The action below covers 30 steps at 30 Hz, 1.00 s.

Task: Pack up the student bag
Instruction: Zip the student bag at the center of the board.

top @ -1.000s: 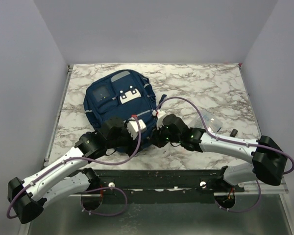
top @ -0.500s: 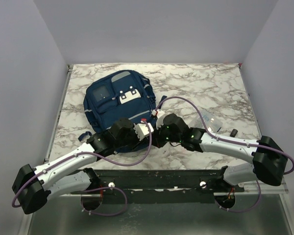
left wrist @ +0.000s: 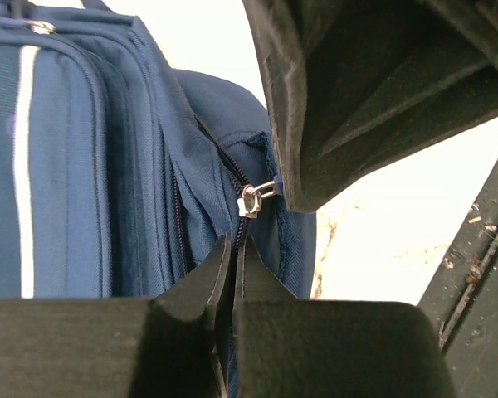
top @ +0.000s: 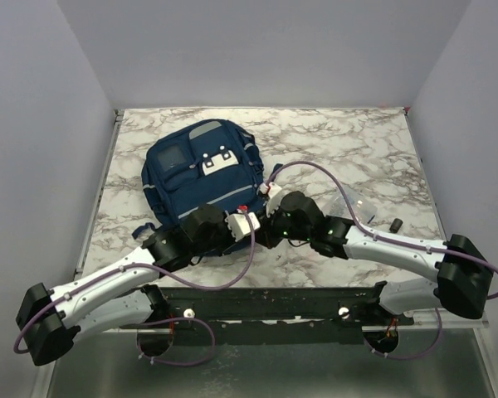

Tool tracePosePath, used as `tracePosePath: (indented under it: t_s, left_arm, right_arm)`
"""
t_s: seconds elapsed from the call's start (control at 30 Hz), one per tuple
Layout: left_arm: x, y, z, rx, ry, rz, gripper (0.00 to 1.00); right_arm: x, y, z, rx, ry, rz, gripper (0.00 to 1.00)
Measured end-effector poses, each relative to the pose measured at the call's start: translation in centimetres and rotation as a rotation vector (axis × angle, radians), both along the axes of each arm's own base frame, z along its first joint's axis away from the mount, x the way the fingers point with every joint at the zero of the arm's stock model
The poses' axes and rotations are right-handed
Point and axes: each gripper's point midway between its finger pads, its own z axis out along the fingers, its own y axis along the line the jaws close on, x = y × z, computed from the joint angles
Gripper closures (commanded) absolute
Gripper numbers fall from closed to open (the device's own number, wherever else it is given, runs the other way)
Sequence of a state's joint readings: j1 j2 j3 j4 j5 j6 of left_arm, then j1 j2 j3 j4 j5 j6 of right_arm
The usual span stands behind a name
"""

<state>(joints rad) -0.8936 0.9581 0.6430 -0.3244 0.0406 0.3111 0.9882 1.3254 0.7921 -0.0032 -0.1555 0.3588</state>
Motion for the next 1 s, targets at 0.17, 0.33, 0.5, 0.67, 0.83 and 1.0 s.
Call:
tracePosePath:
  t_s: [0.17,0.33,0.5,0.67,0.83,1.0]
  left_arm:
    - [0.3,1.3,3.1,-0.076,-0.148,0.042,1.00]
    - [0.6,3.8,5.3,-0.136,-0.288,0.114,1.00]
    - [0.9,5.4,6.2,-0.147,-0.358,0.170,1.00]
    - [1.4,7.0,7.2,-0.143,-0.413,0.233,1.00]
    - [1.5,9.0,8.2,-0.157,-0.474,0.301,1.00]
    - [1.3,9.6,8.1,-0.161,-0.486,0.310,1.00]
  right_arm:
    - [0.8,0.3,3.1,0.061,-0.105,-0.010,1.00]
    - [2.0,0.5,4.6,0.062,-0.171,-0.033,1.00]
    - [3.5,0.7,5.0,0.026,-0.199,-0.064,1.00]
    - [6.6,-0.5,3.8,-0.053,-0.209,-0.133,1.00]
    - [11.7,-3.7,-0.4,-0.160,-0.162,-0.252,1.00]
    - [15.7,-3.9,-4.0,-0.182,-0.107,-0.289,0.96]
